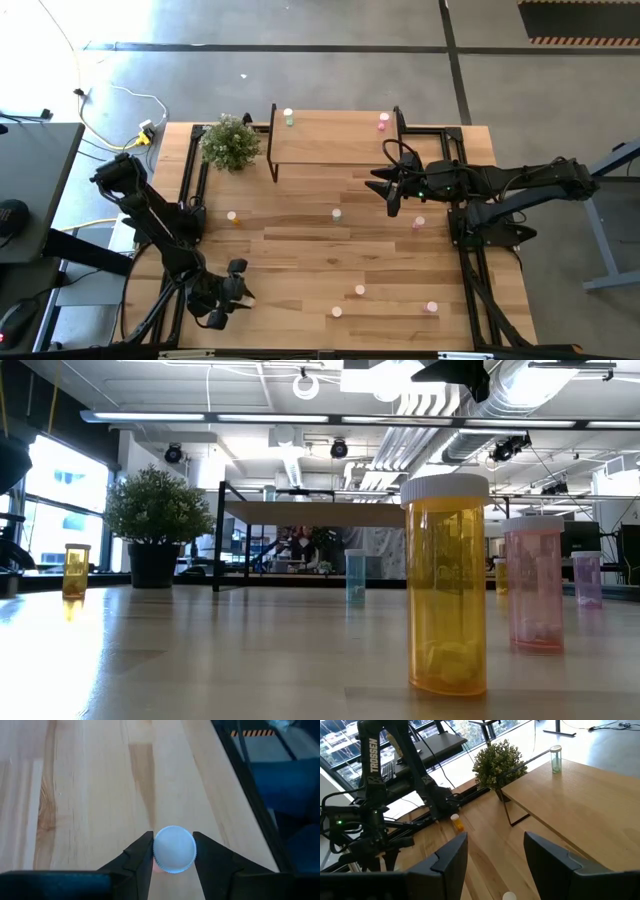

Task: Pick and place medicine bottles onto shelf by color
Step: Put the bottom left pink pill bottle on the shelf

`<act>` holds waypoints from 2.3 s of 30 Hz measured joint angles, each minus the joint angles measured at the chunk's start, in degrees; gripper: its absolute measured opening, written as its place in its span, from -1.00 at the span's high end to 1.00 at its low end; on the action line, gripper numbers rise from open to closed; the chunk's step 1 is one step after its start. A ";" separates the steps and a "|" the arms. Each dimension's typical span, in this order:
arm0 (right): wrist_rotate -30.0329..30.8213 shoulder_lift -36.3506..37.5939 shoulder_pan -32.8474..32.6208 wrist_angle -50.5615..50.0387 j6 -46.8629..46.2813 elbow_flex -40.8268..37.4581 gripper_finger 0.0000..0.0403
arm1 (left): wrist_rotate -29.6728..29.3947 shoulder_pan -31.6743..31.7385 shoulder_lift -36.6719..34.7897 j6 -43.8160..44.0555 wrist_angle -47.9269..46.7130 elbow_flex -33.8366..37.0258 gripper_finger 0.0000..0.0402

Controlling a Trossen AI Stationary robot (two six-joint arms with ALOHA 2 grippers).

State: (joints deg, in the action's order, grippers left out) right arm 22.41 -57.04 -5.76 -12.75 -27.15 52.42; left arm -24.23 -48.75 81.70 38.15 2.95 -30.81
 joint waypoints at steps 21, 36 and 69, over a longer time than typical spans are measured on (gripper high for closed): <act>0.03 0.00 0.13 -0.33 0.09 0.00 0.08 | 16.07 31.32 -13.37 -27.42 2.75 -3.96 0.40; 2.52 0.02 9.39 -1.01 3.21 -0.02 0.08 | 22.79 59.05 -13.89 -41.77 -5.39 -17.62 0.40; -12.26 0.09 36.24 -7.69 10.73 -0.02 0.08 | 38.81 93.35 9.85 -46.41 -19.68 -51.95 0.40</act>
State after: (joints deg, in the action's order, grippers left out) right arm 10.16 -56.95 30.48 -20.45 -16.43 52.40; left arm 14.59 44.60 91.55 -8.25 -16.73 -82.76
